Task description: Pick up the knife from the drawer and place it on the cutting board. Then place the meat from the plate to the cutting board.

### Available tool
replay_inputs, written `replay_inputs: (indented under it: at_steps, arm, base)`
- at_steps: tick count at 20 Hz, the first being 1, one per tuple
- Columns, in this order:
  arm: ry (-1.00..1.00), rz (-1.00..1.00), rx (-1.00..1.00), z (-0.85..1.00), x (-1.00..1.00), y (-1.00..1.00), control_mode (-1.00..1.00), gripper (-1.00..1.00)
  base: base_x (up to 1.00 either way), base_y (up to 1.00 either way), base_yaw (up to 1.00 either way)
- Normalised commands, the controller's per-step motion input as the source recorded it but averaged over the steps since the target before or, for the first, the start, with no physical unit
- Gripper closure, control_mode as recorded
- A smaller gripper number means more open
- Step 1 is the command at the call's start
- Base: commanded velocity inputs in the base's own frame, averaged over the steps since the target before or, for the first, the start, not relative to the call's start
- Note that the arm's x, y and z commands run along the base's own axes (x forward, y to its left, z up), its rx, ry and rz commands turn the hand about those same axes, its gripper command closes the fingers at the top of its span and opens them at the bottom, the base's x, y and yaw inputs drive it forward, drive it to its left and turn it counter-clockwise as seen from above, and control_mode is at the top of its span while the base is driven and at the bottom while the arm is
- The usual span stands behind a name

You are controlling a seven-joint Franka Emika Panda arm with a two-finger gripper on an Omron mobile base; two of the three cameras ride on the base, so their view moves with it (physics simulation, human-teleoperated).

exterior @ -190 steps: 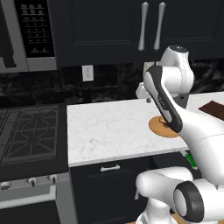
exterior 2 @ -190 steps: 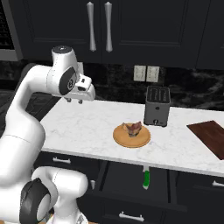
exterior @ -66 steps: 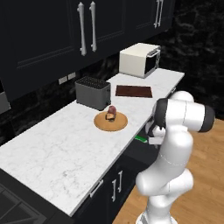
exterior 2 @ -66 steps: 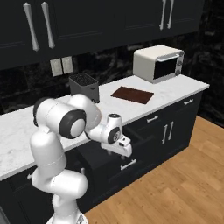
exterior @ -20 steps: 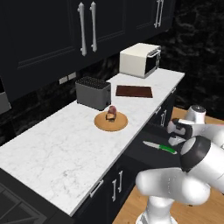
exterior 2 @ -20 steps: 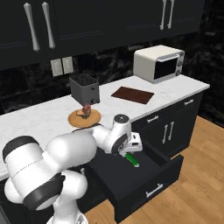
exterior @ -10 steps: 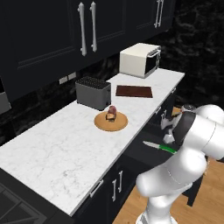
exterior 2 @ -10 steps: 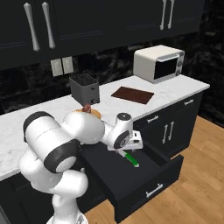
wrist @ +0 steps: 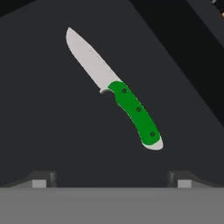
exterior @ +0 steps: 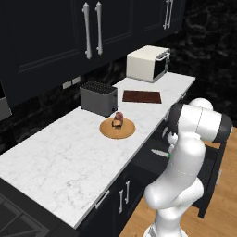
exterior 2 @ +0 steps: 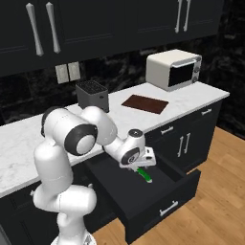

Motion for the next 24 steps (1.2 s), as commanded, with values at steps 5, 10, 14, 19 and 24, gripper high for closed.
replay_inputs:
  at_steps: [5,10,14,19,24]
  arm:
    - [0.05,0.02,0.00,-0.28,0.21,-0.08,-1.00,-1.00]
    - [0.03,0.02,0.00,-0.29,0.18,-0.10,-1.00,-1.00]
    - [0.04,0.02,0.00,-0.30,0.10,-0.06,-1.00,-1.00]
    - [0.01,0.02,0.00,-0.25,0.21,-0.10,-1.00,-1.00]
    - [0.00,0.03,0.00,-0.28,0.22,-0.13,-1.00,-1.00]
  base:
    - [0.00,0.00,0.00]
    - [0.00,0.00,0.00]
    - [0.00,0.00,0.00]
    - [0.00,0.00,0.00]
    - [0.00,0.00,0.00]
